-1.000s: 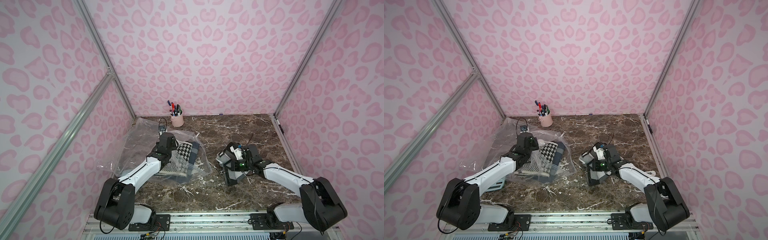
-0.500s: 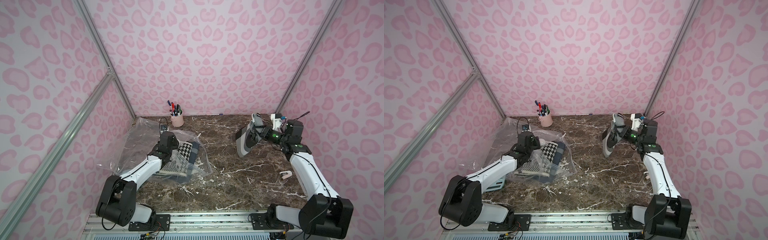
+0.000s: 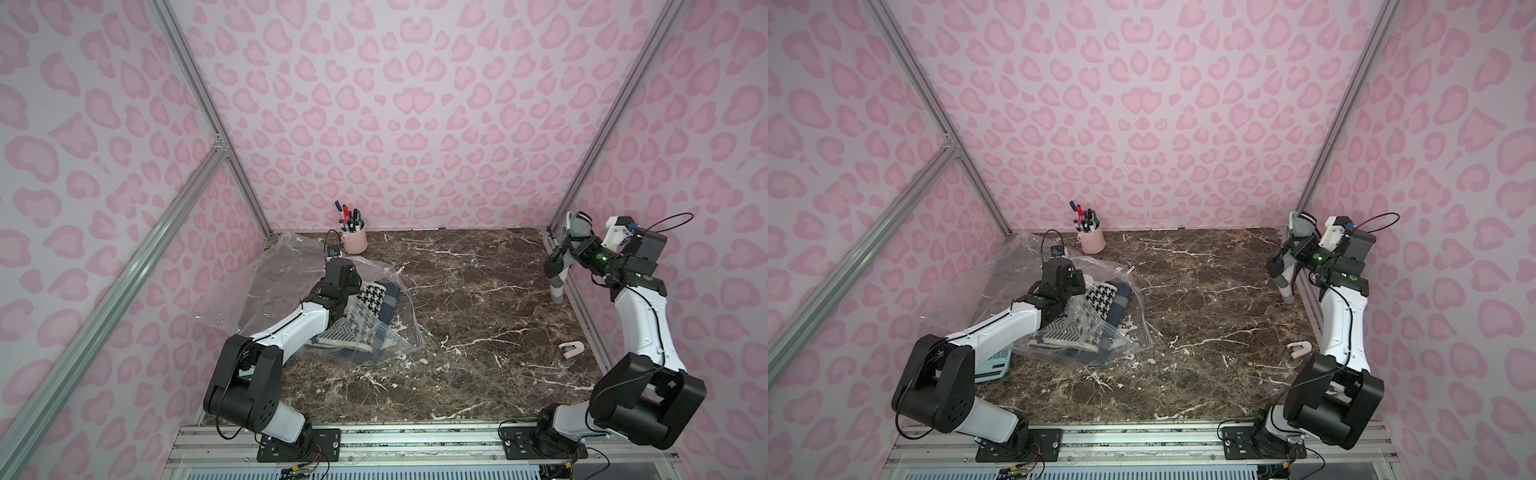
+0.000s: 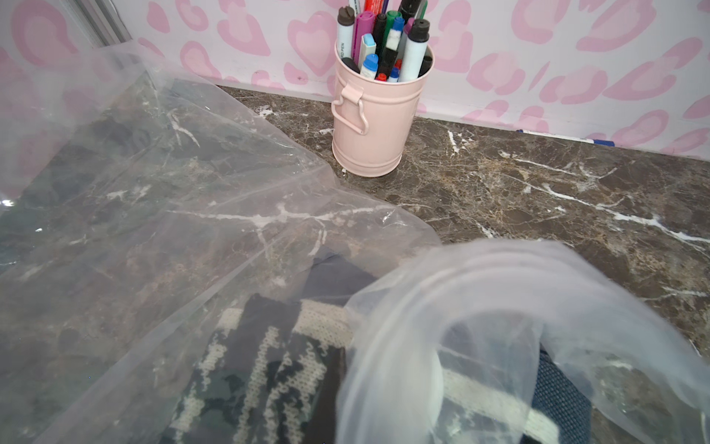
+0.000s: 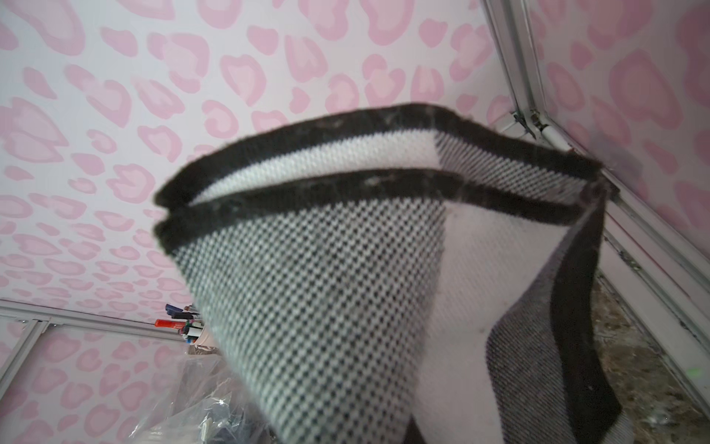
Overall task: Take the blanket out of the vacuum bag
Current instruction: Place the blanket at the corner of the board.
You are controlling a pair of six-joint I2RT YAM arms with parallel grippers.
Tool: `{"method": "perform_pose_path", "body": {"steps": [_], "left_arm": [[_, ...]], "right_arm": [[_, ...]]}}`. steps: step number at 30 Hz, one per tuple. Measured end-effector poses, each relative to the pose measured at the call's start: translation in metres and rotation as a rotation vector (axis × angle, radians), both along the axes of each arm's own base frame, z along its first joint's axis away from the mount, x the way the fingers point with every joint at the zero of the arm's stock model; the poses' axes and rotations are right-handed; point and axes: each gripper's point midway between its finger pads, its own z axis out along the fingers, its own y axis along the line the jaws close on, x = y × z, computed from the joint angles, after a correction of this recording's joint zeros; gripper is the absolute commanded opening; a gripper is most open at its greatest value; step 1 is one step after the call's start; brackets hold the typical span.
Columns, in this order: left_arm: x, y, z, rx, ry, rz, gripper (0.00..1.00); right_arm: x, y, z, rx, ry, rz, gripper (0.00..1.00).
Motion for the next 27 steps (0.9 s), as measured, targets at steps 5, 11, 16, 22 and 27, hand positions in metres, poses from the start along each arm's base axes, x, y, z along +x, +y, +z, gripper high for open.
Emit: {"method": "perform_pose_path", "body": {"steps": [5,11,16,22,27], "left_arm": [[0.006,-0.002,0.001,0.011,-0.002,-0.009,0.04],[0.011,-0.004,0.001,0.015,-0.008,-0.014,0.04],[0.012,-0.007,0.0,0.007,-0.006,-0.027,0.04],[0.013,-0.009,0.002,0.018,-0.005,-0.038,0.04],[0.015,-0.009,-0.003,0.026,0.006,-0.041,0.04]], "right_arm": [[0.032,0.011,-0.062,0.043,0.11,0.045,0.0],[0.094,0.05,-0.122,0.078,0.184,0.142,0.0],[0.137,0.075,-0.16,0.095,0.204,0.194,0.0],[0.17,0.094,-0.195,0.109,0.24,0.22,0.0],[0.192,0.115,-0.204,0.095,0.226,0.255,0.0]]}}
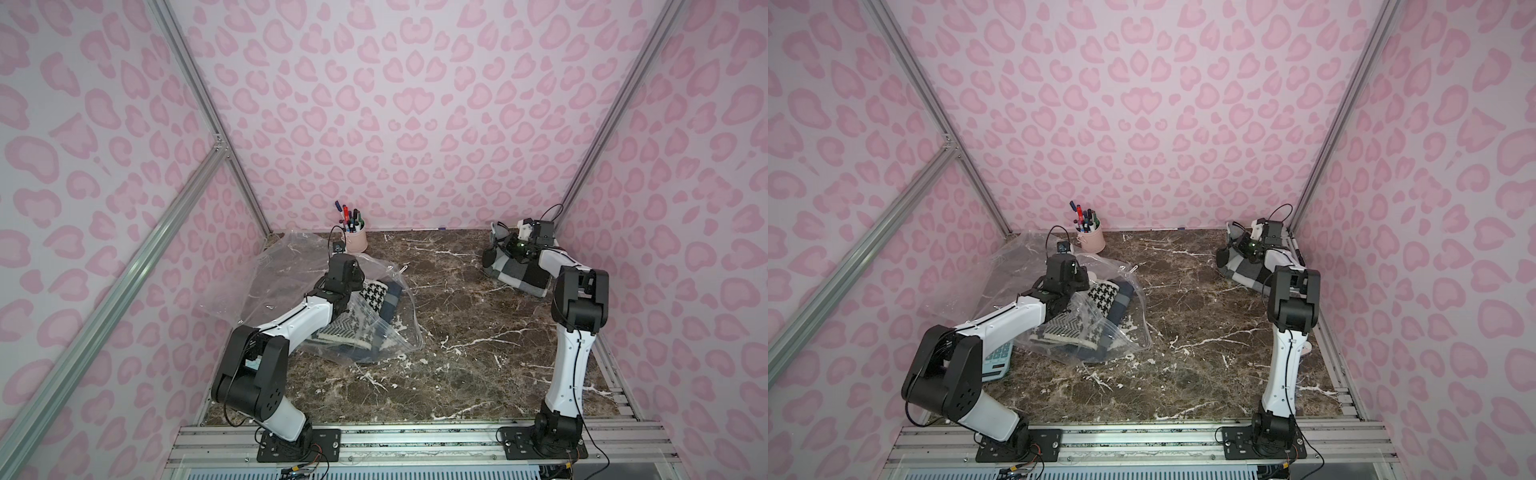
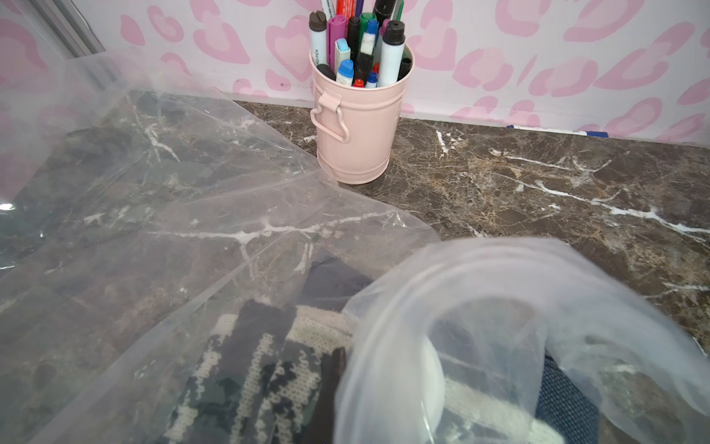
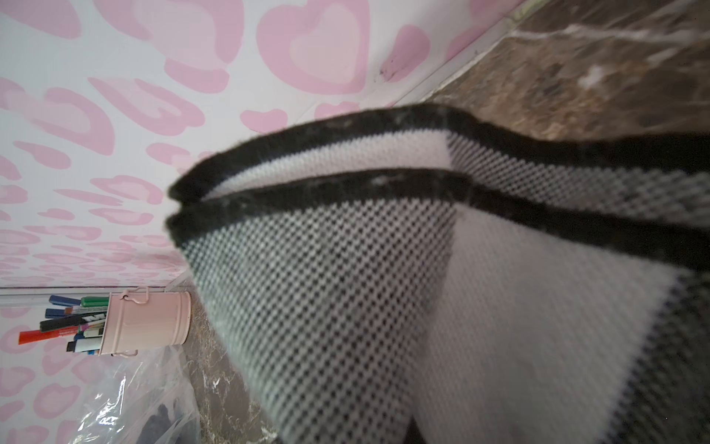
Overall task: Take the blanket out of the vacuum bag
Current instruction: Place the blanket at the corner of the board.
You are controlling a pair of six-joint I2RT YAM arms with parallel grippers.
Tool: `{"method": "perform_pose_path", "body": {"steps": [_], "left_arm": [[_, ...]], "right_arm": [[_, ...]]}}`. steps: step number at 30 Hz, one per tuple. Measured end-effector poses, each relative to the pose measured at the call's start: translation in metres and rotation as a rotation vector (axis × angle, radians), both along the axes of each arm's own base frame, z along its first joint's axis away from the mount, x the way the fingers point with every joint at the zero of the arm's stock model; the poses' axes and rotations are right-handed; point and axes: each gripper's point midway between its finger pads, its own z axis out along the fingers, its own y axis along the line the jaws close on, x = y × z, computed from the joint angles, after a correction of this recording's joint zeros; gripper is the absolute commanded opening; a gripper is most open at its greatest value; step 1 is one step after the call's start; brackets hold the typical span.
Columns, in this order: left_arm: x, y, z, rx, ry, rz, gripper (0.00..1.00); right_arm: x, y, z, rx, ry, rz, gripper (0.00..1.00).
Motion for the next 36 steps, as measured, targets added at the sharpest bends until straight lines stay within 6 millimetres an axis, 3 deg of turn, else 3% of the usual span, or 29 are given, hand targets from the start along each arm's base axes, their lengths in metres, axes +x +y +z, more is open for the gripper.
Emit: {"method": "perform_pose_path", "body": {"steps": [1,2,3,5,9,16,19,24,29,36], "left_arm": [[0.0,0.0,0.0,0.0,0.001,0.0,0.04],[0.0,0.0,-0.001,0.0,0.002,-0.001,0.04],[0.0,-0.001,0.0,-0.001,0.002,-0.003,0.04],[-0.001,-0.001,-0.001,-0.004,0.002,-0.006,0.04],[-0.005,-0.004,0.005,-0.021,-0.007,-0.026,0.04],[-0.008,-0.012,0.014,-0.04,-0.021,-0.061,0.04],[-0.009,-0.016,0.013,-0.044,-0.019,-0.073,0.04],[-0.012,-0.021,0.017,-0.052,-0.024,-0.091,0.04],[-0.015,-0.023,0.024,-0.055,-0.032,-0.098,0.04],[-0.018,-0.029,0.028,-0.069,-0.038,-0.106,0.04]], "right_arm": [[0.003,0.004,-0.001,0.0,-0.001,0.007,0.0],[0.005,0.009,-0.002,0.0,0.002,0.015,0.08],[0.007,0.014,-0.001,-0.002,0.002,0.024,0.3],[0.01,0.023,0.001,-0.006,-0.002,0.042,0.54],[0.012,0.042,0.014,-0.029,-0.044,0.093,0.67],[0.003,0.067,0.05,-0.022,-0.124,0.156,0.72],[0.0,0.06,0.035,-0.01,-0.103,0.141,0.71],[-0.011,0.03,-0.018,0.024,0.022,0.06,0.7],[-0.015,0.019,-0.024,0.014,0.026,0.036,0.68],[-0.053,0.012,-0.025,0.008,0.056,-0.012,0.67]]}}
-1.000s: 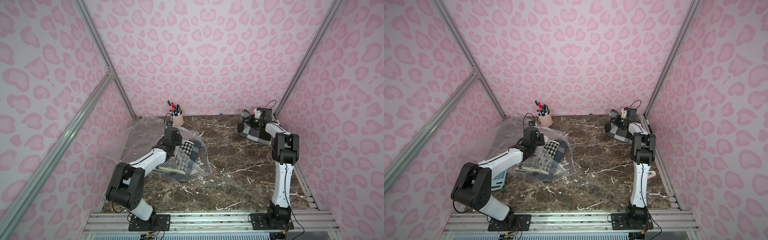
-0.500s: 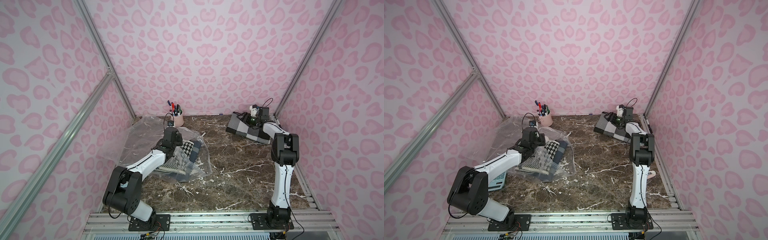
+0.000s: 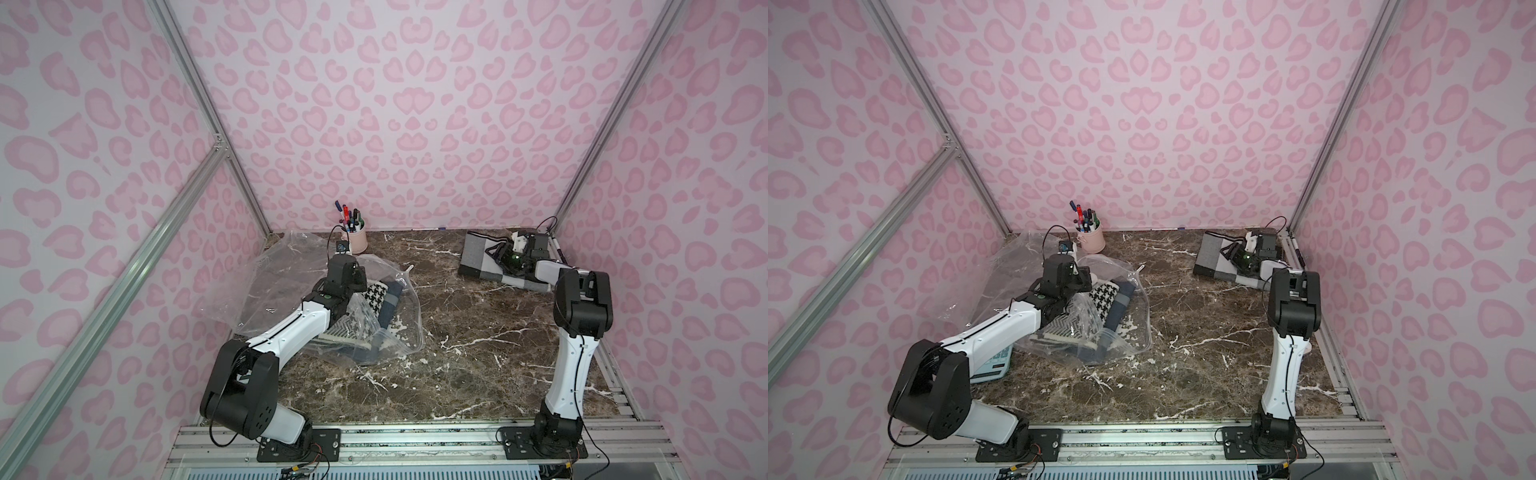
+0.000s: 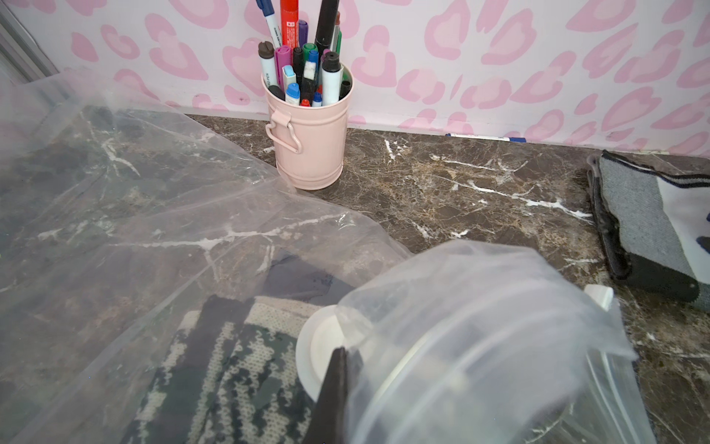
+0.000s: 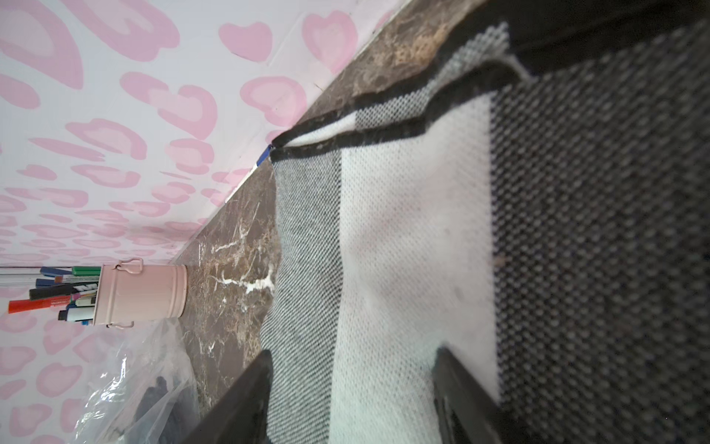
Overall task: Take the blanket out of the vacuum bag
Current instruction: Place the blanket at the corner of the board.
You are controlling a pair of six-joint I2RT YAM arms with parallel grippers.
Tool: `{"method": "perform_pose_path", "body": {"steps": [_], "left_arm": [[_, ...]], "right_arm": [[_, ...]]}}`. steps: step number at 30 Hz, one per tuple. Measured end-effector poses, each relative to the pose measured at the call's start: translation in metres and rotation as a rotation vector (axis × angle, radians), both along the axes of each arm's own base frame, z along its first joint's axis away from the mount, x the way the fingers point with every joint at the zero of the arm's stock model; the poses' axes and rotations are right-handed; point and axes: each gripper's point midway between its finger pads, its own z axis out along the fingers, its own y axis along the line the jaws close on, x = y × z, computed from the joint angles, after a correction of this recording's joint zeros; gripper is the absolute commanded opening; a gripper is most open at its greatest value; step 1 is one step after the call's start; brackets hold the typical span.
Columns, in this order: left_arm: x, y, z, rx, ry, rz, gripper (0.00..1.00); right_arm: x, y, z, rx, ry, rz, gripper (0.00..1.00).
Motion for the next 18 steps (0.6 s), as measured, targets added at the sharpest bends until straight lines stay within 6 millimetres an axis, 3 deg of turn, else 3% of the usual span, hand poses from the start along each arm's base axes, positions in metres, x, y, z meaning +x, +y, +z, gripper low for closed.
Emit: {"method": "perform_pose_path", "body": {"steps": [5,8,10,15,17,18], "left_arm": [[-0.001,-0.009,0.007,-0.022,-0.008,-0.02,0.04],[0.006,-0.019,0.031,-0.028,-0.045,-0.057,0.04],[0.011,-0.026,0.049,-0.046,-0.083,-0.085,0.04],[0.016,-0.032,0.071,-0.034,-0.128,-0.126,0.04],[0.019,-0.034,0.077,-0.035,-0.139,-0.129,0.04],[0.021,-0.035,0.079,-0.033,-0.146,-0.131,0.04]], "right_arm": [[-0.017,0.001,0.005,-0.028,0.006,-0.024,0.67],[-0.029,0.005,0.026,-0.073,-0.023,-0.025,0.68],[-0.033,0.007,0.06,-0.134,-0.09,-0.027,0.69],[-0.041,0.027,0.203,-0.232,-0.414,0.012,0.7],[-0.053,0.031,0.232,-0.234,-0.468,0.018,0.7],[-0.062,0.037,0.237,-0.23,-0.477,0.03,0.7]]}}
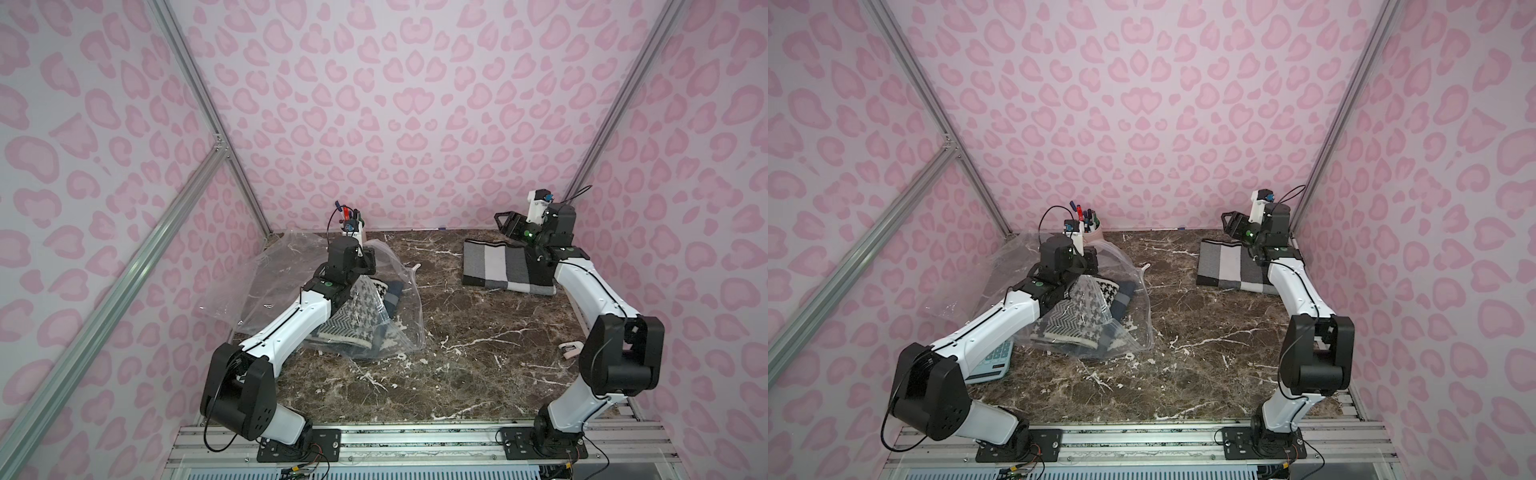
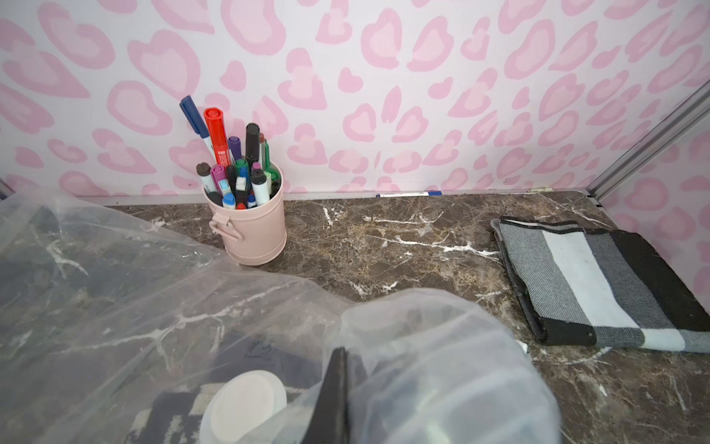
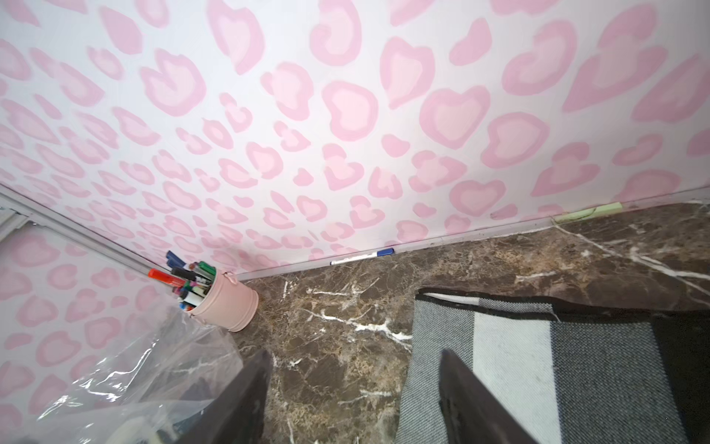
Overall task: Take the blanket out of the vacuum bag
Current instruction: Place the blanket at the corner of the board, then take out the blanket from the vacuum bag.
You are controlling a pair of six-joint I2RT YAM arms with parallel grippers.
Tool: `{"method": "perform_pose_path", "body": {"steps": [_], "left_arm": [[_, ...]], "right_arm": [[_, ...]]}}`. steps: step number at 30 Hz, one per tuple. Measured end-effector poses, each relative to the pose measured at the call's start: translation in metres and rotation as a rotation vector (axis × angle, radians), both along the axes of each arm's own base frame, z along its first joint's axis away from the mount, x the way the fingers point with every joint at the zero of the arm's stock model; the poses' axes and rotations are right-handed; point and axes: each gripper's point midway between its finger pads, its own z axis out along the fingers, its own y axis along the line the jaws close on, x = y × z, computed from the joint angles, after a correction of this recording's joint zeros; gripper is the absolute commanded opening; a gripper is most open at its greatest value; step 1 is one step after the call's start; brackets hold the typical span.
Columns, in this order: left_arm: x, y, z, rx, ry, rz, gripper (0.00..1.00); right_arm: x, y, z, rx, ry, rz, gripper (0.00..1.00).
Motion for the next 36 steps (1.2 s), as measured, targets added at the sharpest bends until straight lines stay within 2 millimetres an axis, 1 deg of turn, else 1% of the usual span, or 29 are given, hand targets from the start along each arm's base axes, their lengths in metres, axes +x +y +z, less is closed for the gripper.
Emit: {"method": "perform_pose_path", "body": {"steps": [1,2,4,6,9,10,12,15,19,22,29,32,36], "left_arm": [[0.001,0.0,0.0,0.002,-0.002,-0.001,0.04],[0.001,-0.001,0.0,0.007,-0.005,-0.007,0.04],[0.001,-0.001,0.0,0.007,-0.014,-0.009,0.04],[0.001,-0.002,-0.003,0.004,-0.02,-0.012,0.04],[-0.001,-0.002,-0.007,0.004,-0.018,-0.021,0.04],[-0.002,-0.002,-0.007,0.004,-0.019,-0.021,0.04],[-0.006,-0.001,-0.005,0.004,-0.025,-0.022,0.04],[-0.013,0.002,0.003,0.005,-0.045,-0.024,0.04],[-0.021,0.007,0.016,0.014,-0.076,-0.022,0.04],[-0.029,0.012,0.017,0.02,-0.085,-0.015,0.04],[-0.04,0.02,0.008,0.045,-0.076,0.0,0.04],[-0.042,0.022,0.005,0.047,-0.075,0.003,0.04],[-0.044,0.023,0.002,0.048,-0.072,0.004,0.04]], "right_arm": [[-0.01,0.01,-0.001,0.006,0.008,0.025,0.69],[-0.027,0.03,-0.008,0.02,0.03,0.074,0.69],[-0.06,0.068,-0.03,0.056,0.096,0.164,0.69],[-0.099,0.114,-0.051,0.086,0.154,0.266,0.69],[-0.156,0.176,-0.075,0.124,0.222,0.414,0.69],[-0.17,0.19,-0.082,0.131,0.242,0.445,0.7],[-0.191,0.21,-0.097,0.144,0.281,0.468,0.7],[-0.211,0.233,-0.107,0.17,0.307,0.509,0.71],[-0.219,0.254,-0.114,0.199,0.313,0.532,0.71],[-0.218,0.266,-0.12,0.22,0.309,0.539,0.72],[-0.213,0.299,-0.148,0.262,0.338,0.566,0.72],[-0.213,0.316,-0.156,0.272,0.351,0.591,0.72],[-0.213,0.334,-0.166,0.277,0.353,0.616,0.72]]}}
